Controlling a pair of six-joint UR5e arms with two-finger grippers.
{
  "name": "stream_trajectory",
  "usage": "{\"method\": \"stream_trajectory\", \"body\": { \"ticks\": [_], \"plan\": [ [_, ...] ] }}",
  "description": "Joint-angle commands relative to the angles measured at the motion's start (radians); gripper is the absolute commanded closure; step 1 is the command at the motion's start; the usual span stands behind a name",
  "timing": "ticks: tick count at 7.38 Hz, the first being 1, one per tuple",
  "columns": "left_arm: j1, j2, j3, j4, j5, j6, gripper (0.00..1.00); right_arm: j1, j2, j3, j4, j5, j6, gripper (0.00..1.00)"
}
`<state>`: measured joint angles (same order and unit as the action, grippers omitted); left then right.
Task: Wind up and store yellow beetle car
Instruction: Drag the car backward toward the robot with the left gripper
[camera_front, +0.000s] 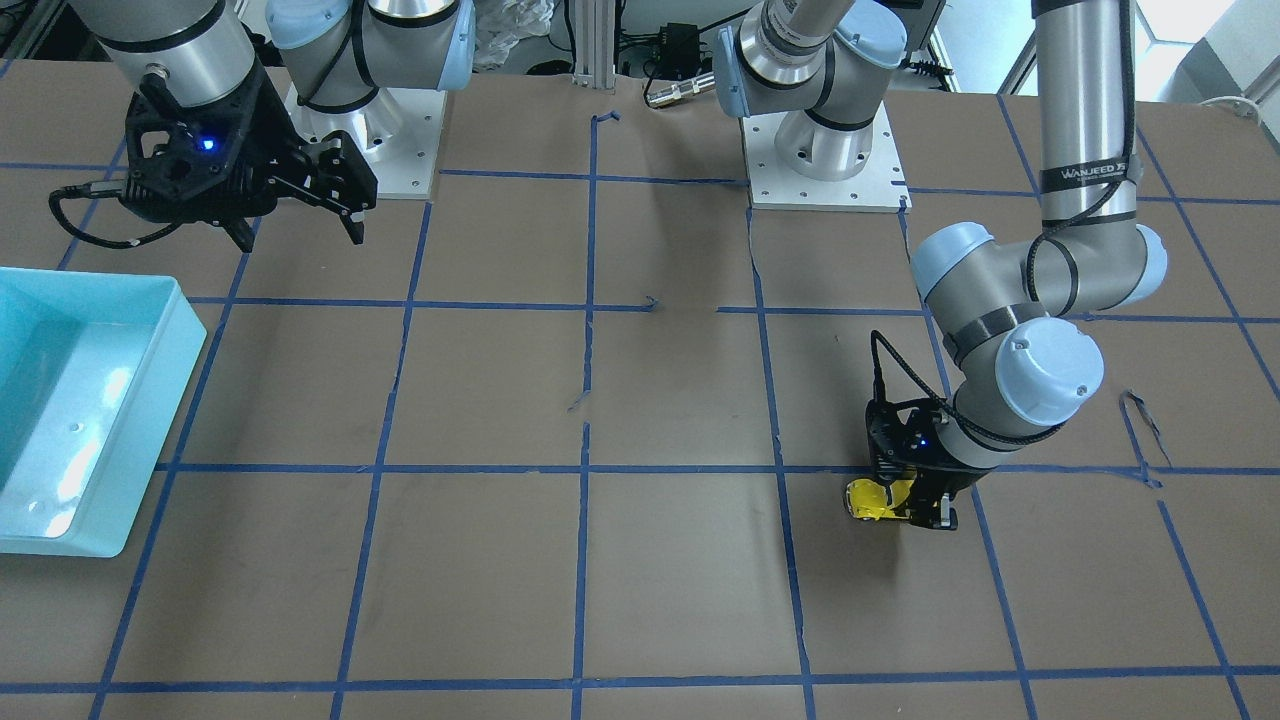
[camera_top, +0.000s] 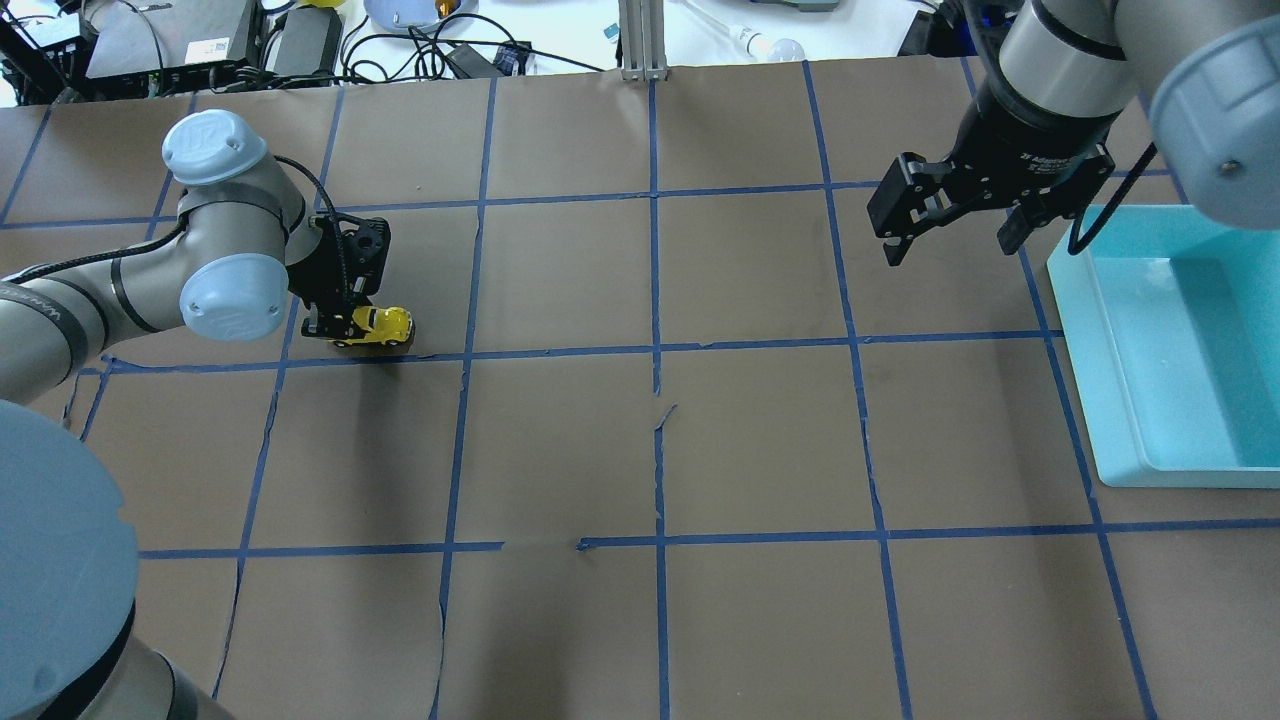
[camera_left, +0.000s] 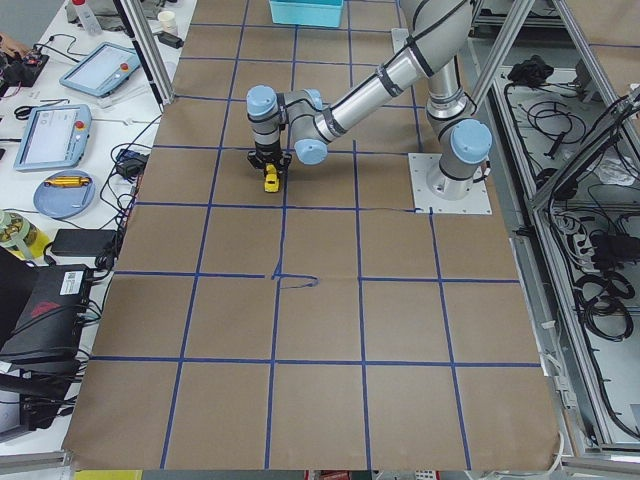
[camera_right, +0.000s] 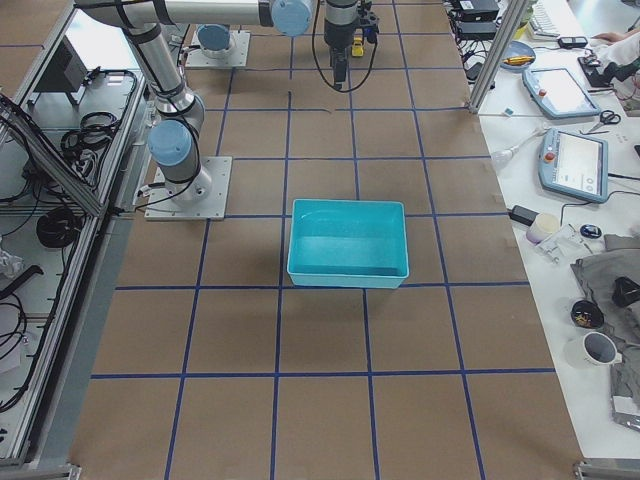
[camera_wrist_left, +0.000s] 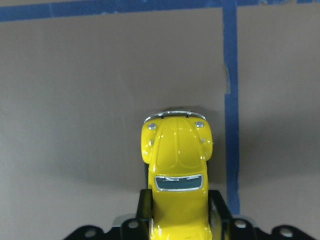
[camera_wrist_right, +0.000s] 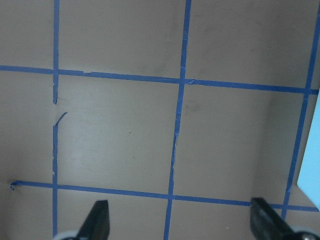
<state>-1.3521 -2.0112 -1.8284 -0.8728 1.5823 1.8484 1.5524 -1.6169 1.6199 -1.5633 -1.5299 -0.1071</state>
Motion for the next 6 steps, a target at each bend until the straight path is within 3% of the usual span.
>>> {"method": "stream_trajectory", "body": {
  "ticks": [1,6],
  "plan": [
    [0.016,-0.001,0.0,0.0,0.005,0.009,1.0,0.002,0.0,0.0,-0.009,0.005,0.001,0.0],
    [0.085,-0.007,0.008,-0.002,0.004,0.069,1.0,-0.003,0.0,0.0,-0.011,-0.001,0.0,0.0]
  ]
}}
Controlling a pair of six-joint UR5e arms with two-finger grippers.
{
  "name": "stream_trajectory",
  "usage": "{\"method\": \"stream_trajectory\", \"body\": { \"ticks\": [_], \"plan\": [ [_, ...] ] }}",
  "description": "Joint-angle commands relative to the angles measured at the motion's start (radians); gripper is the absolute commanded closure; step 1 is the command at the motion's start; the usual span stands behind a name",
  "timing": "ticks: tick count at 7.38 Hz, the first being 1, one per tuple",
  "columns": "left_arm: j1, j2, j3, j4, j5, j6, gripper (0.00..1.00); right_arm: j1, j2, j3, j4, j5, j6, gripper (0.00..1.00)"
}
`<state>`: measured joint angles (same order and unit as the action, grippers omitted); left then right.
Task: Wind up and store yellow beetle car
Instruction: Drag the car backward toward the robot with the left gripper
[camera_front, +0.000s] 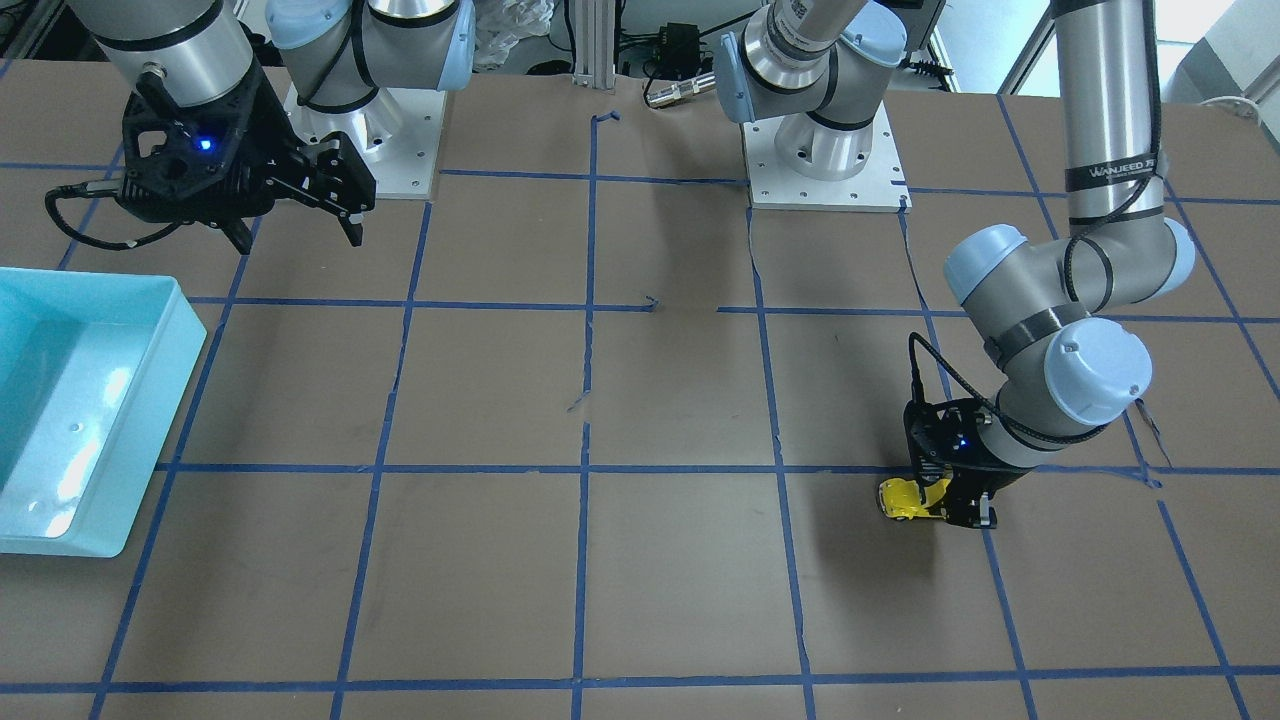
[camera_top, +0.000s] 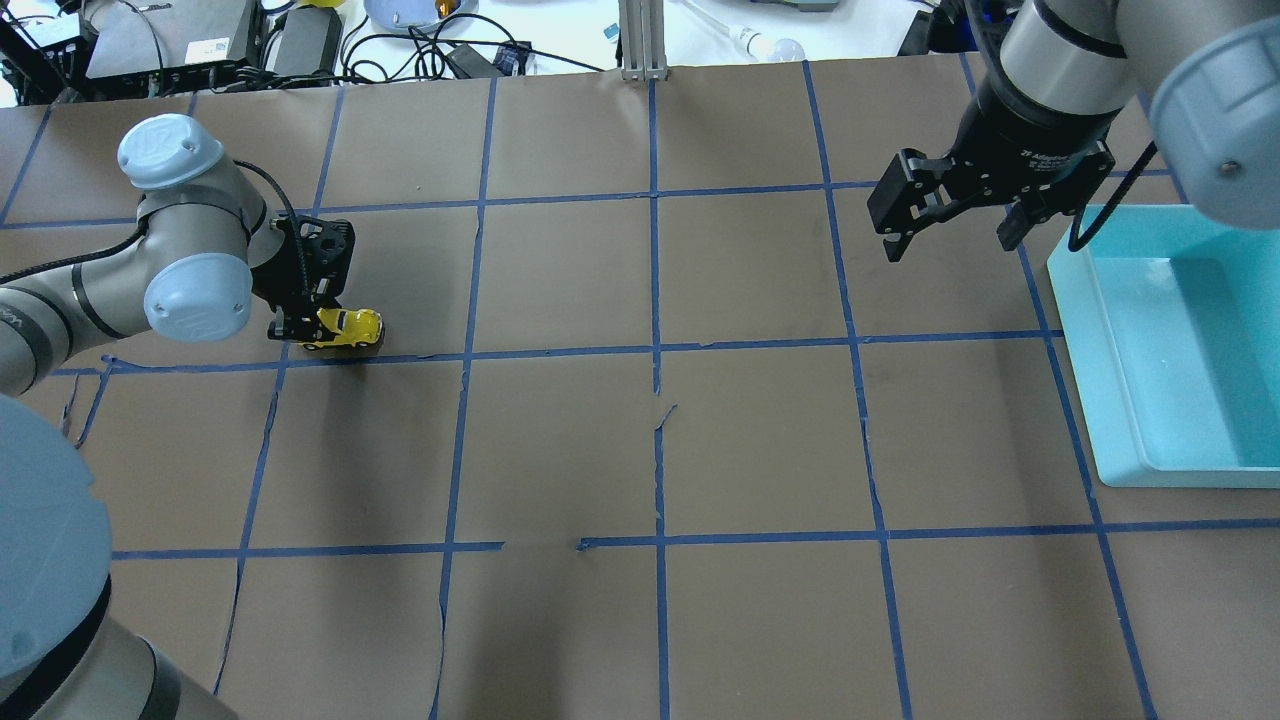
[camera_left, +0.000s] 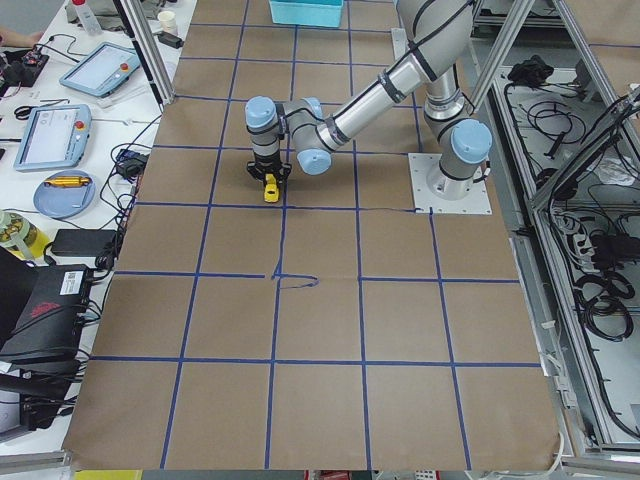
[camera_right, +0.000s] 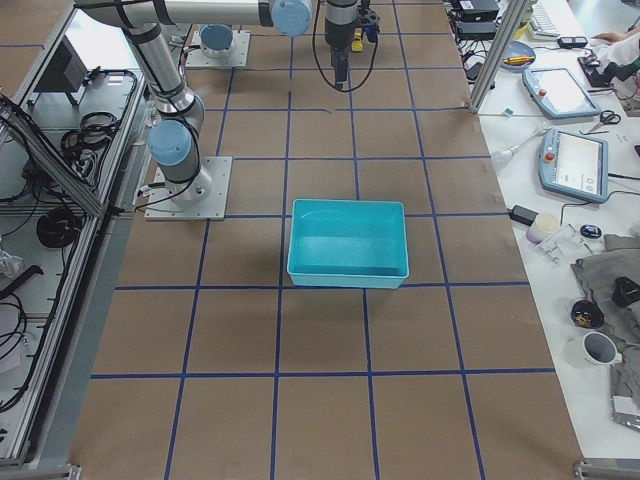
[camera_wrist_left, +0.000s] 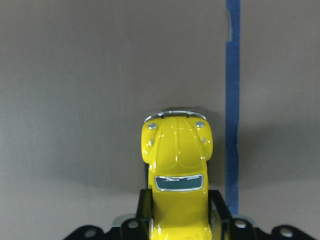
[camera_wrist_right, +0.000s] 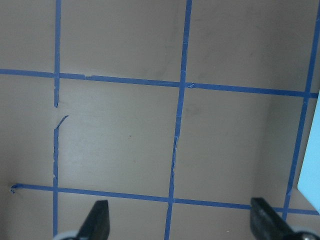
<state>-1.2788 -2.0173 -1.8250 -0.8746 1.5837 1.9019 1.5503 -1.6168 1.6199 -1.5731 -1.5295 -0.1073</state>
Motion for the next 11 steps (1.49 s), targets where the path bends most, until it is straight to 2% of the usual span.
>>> {"method": "stream_trajectory", "body": {
  "ticks": [1,11],
  "plan": [
    [0.015,-0.001,0.004,0.0,0.004,0.031,1.0,-0.001,0.0,0.0,0.004,-0.001,0.0,0.0],
    [0.108,-0.006,0.007,0.005,0.012,0.164,1.0,-0.001,0.002,0.0,0.012,-0.003,0.0,0.0]
  ]
}}
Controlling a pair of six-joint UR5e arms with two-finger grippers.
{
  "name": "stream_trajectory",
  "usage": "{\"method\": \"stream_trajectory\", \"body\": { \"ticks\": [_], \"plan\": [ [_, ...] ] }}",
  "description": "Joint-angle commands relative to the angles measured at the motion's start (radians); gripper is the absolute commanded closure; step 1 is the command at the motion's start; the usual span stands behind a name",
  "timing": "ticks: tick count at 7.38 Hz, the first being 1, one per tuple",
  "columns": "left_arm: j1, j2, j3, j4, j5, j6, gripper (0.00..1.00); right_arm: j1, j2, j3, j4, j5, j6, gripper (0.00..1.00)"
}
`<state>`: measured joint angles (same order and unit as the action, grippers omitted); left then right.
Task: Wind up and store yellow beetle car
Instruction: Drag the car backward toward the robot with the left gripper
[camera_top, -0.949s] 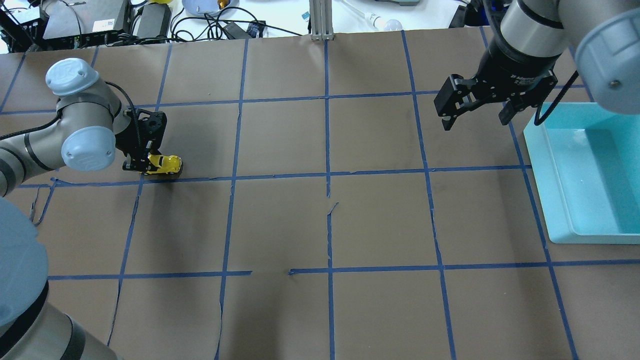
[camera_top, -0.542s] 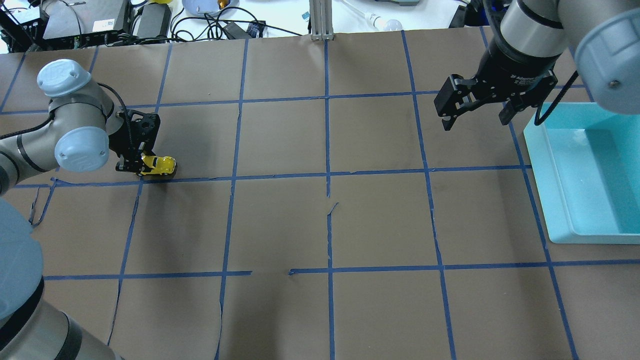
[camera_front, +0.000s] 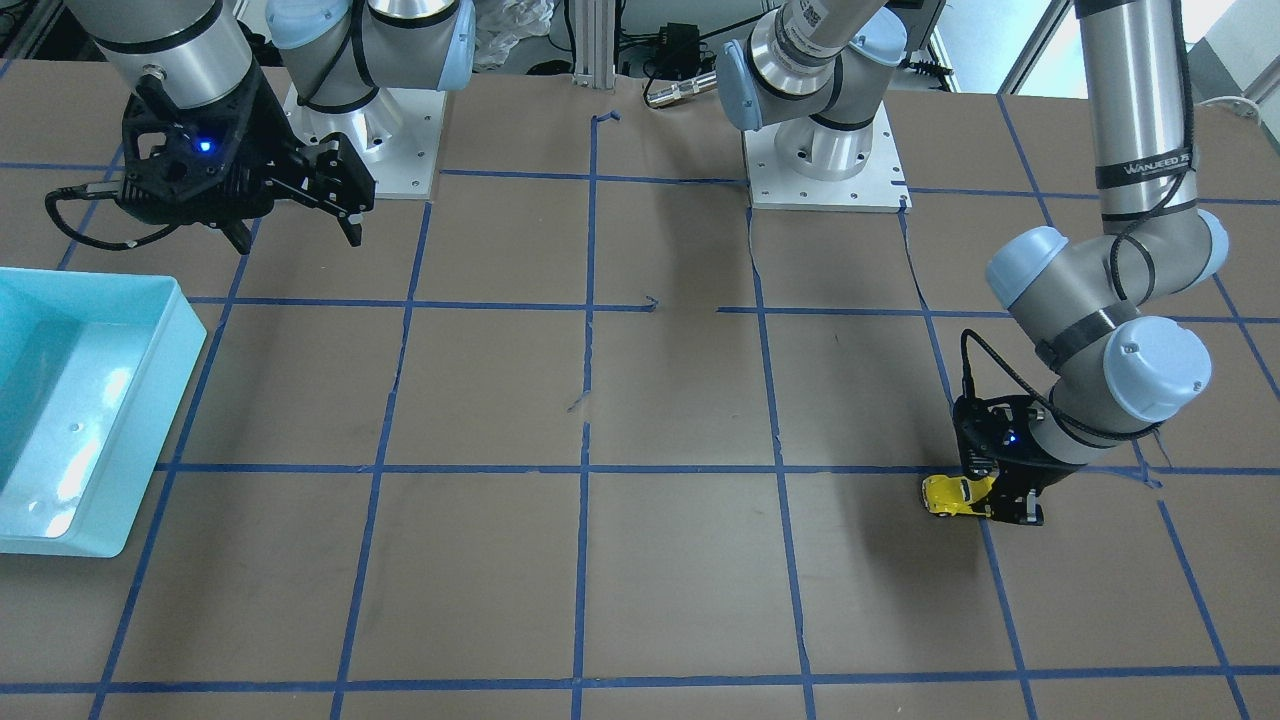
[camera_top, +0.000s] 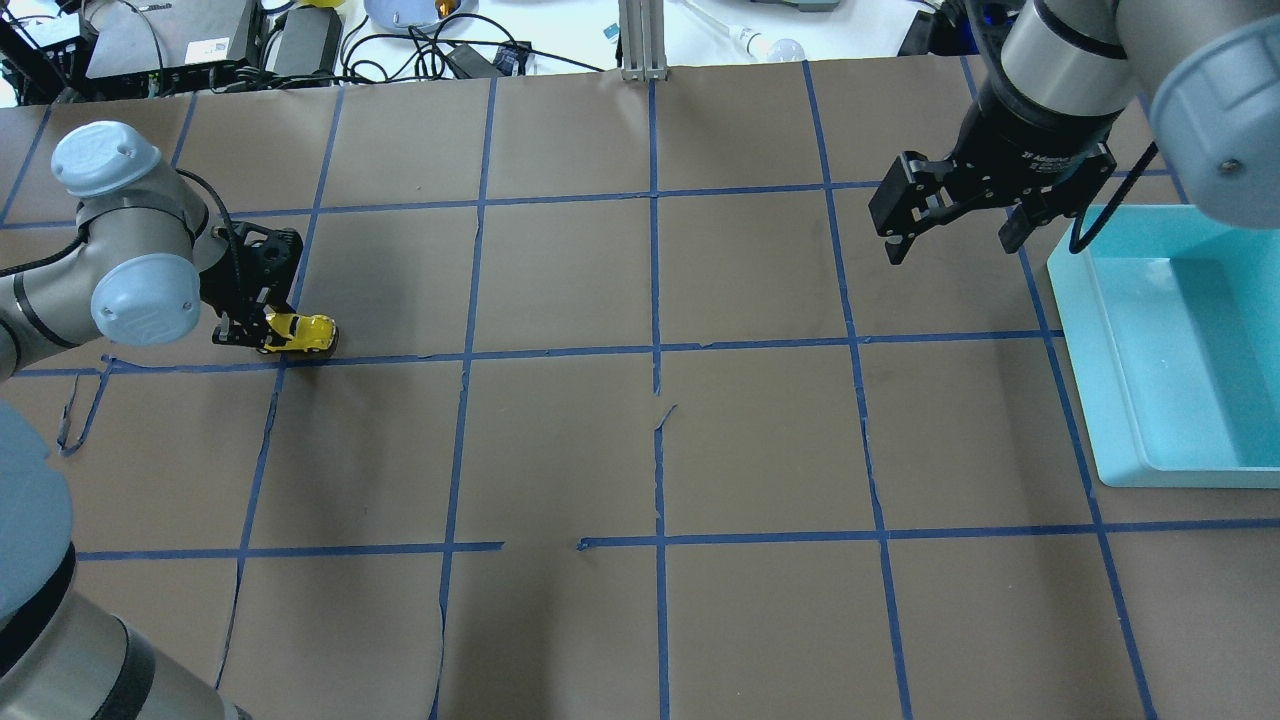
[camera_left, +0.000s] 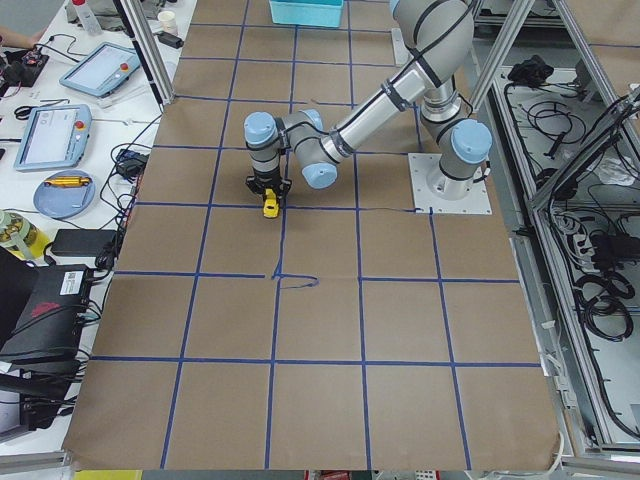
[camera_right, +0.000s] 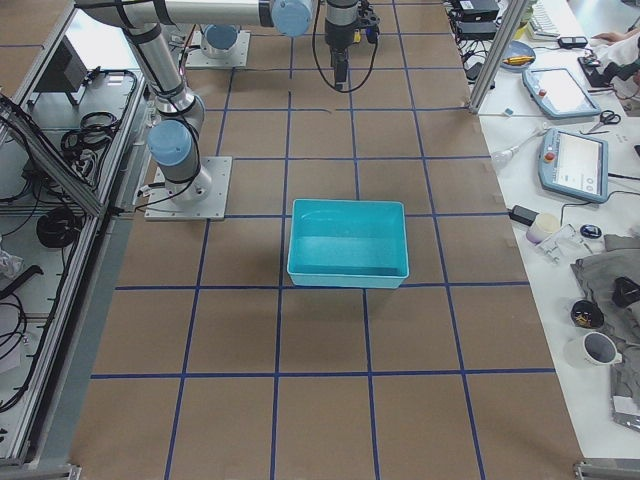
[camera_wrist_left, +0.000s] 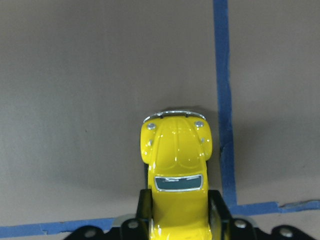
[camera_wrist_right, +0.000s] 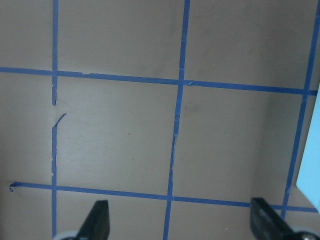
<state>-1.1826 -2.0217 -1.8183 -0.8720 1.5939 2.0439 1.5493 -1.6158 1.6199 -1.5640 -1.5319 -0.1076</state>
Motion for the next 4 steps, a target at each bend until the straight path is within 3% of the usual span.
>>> {"method": "stream_trajectory", "body": {
  "ticks": [1,4],
  "plan": [
    [0.027,-0.002,0.001,0.005,0.006,0.028,1.0,0.0,0.0,0.0,-0.001,-0.001,0.0,0.0],
    [0.047,-0.008,0.001,0.008,0.041,0.029,1.0,0.0,0.0,0.0,-0.002,-0.001,0.0,0.0]
  ]
}}
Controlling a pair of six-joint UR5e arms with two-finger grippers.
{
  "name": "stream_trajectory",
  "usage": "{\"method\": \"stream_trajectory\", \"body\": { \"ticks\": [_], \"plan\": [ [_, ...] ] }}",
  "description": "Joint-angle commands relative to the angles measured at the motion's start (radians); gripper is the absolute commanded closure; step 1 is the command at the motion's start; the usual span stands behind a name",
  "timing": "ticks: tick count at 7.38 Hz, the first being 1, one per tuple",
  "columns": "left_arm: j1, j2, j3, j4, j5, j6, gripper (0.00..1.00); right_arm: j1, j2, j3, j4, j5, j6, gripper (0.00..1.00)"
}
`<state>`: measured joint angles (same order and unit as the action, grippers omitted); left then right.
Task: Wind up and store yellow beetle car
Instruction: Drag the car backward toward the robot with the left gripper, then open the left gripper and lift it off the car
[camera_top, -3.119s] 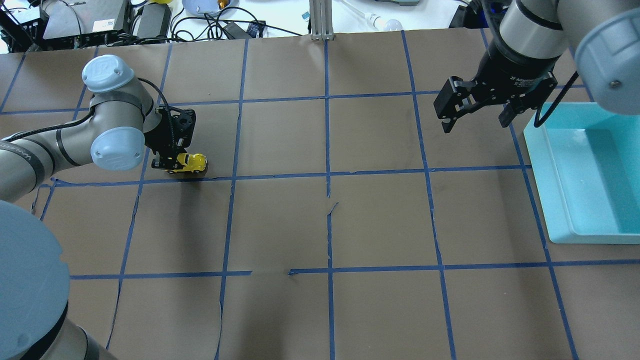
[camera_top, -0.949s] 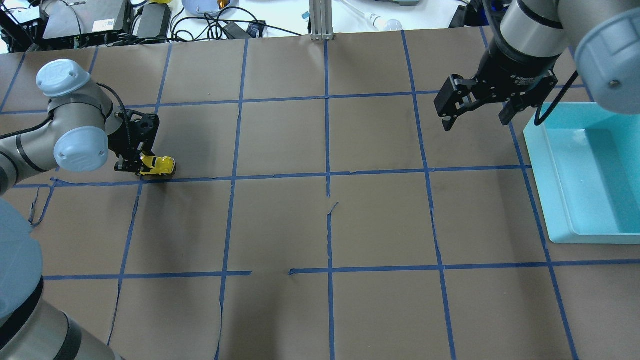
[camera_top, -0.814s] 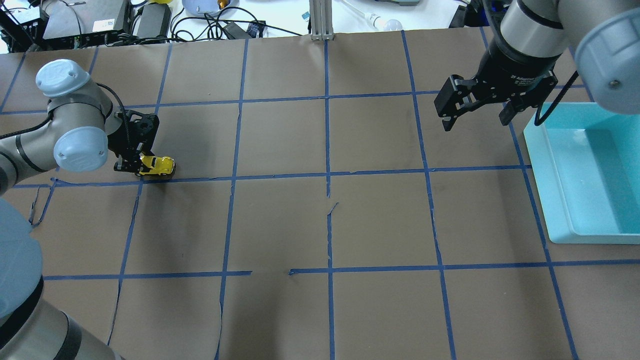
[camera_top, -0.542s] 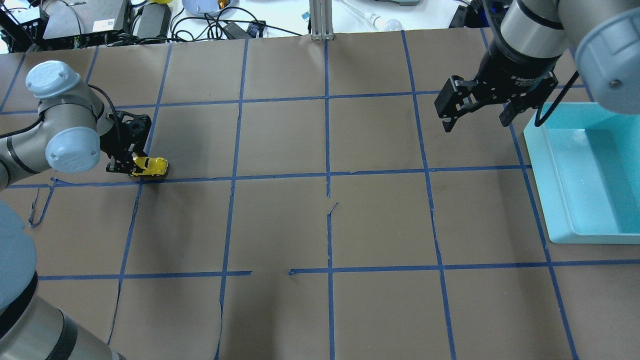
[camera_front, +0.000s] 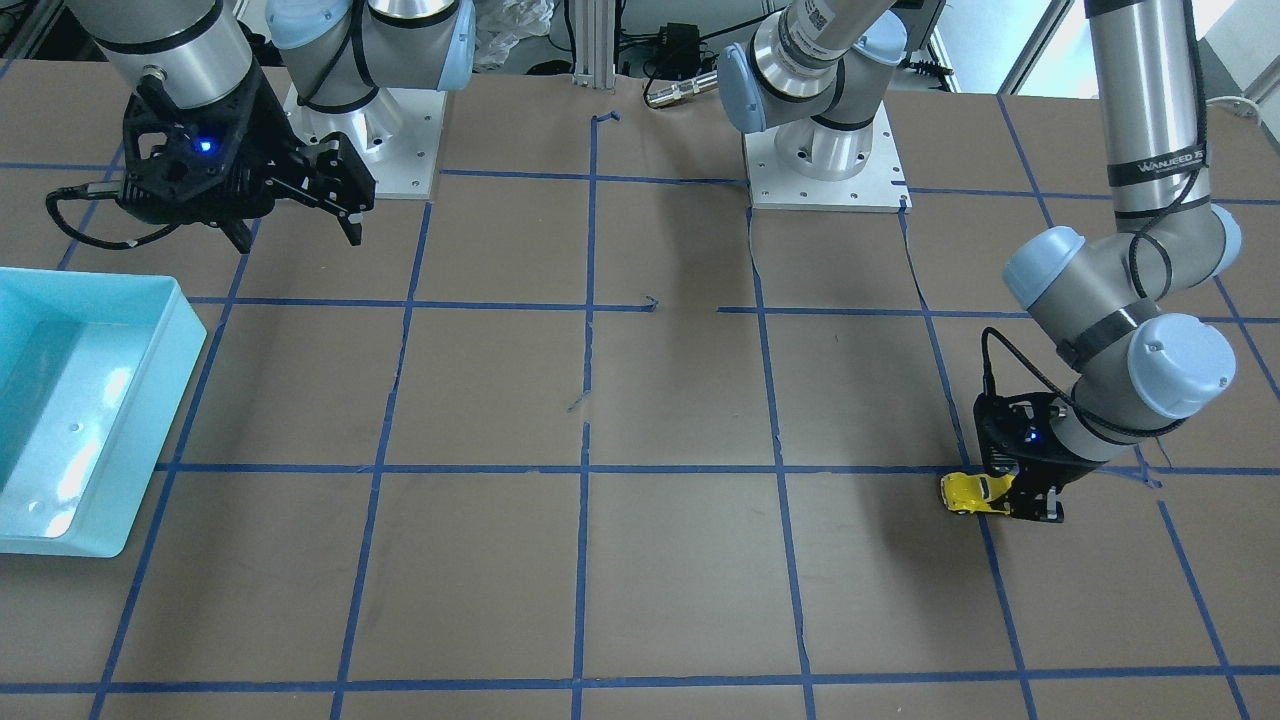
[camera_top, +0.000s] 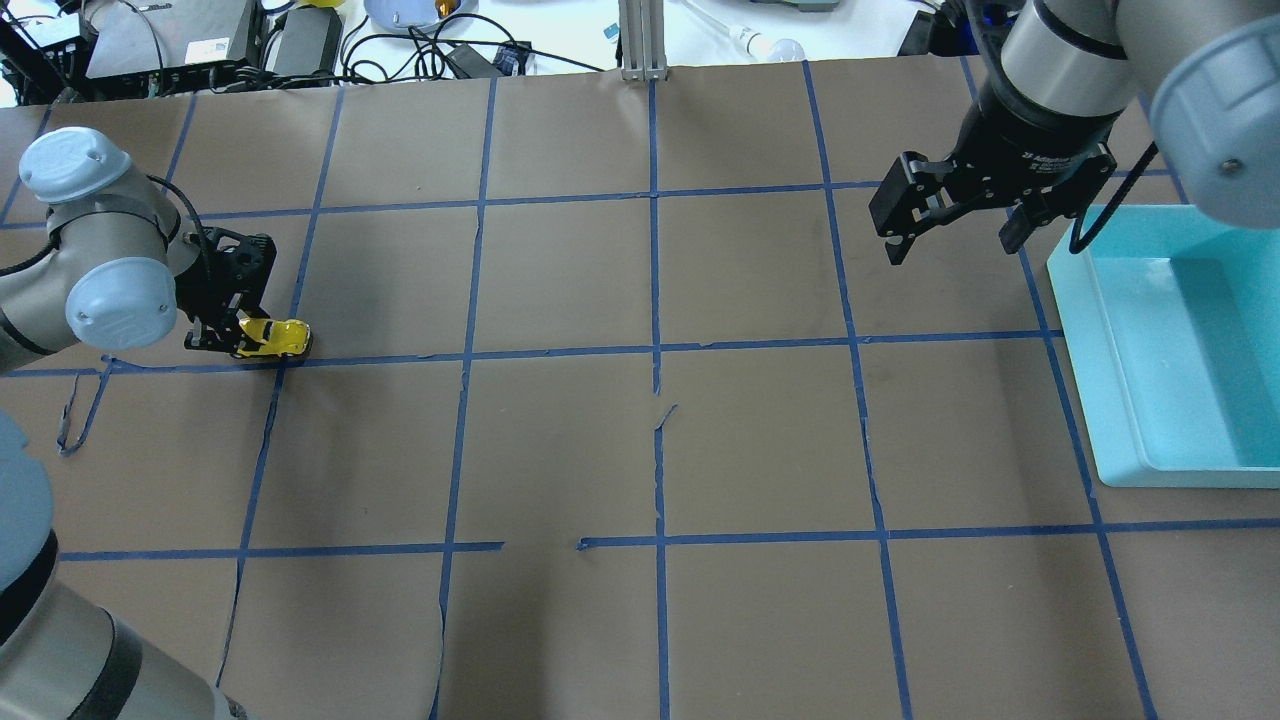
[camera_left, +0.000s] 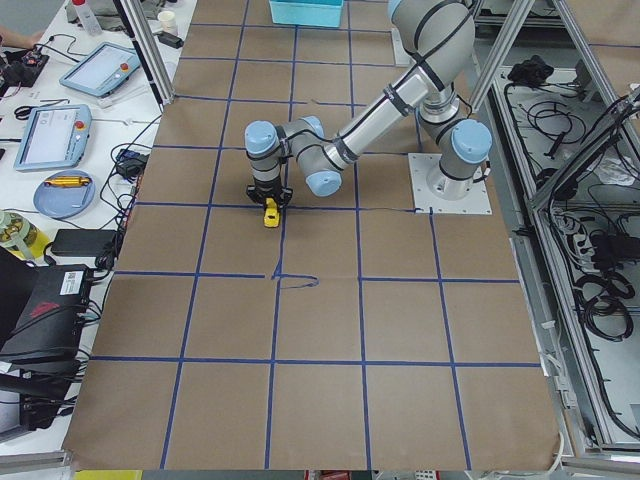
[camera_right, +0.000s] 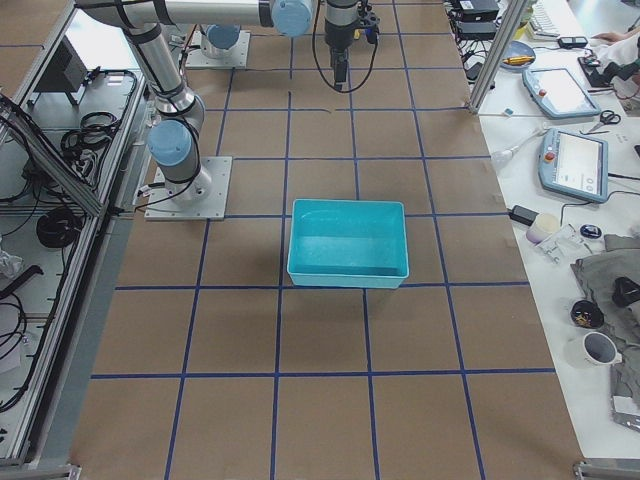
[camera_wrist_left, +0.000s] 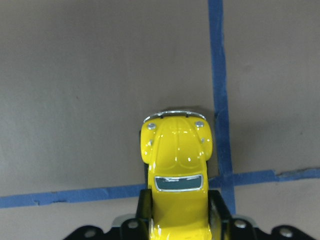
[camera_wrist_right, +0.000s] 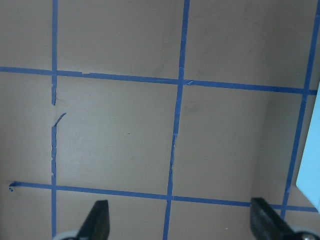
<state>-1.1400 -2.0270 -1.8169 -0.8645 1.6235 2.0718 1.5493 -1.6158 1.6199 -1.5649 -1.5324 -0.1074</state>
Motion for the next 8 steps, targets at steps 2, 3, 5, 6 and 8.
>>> {"method": "stream_trajectory", "body": {
  "ticks": [2,3,5,6,8],
  "plan": [
    [0.005,-0.002,-0.001,0.001,0.012,0.002,1.0,0.0,-0.001,0.0,-0.004,0.002,0.0,0.0],
    [0.005,-0.002,-0.001,0.001,0.013,-0.001,1.0,-0.002,-0.001,0.0,-0.004,0.0,0.0,0.0],
    [0.003,0.004,0.004,-0.007,0.016,-0.013,0.0,0.0,-0.001,0.0,-0.004,0.0,0.0,0.0],
    [0.003,0.004,0.004,-0.007,0.016,-0.013,0.0,0.0,-0.001,0.0,-0.003,0.0,0.0,0.0],
    [0.003,0.007,0.004,-0.007,0.016,-0.013,0.0,0.0,-0.001,0.0,-0.003,0.002,0.0,0.0]
  ]
}}
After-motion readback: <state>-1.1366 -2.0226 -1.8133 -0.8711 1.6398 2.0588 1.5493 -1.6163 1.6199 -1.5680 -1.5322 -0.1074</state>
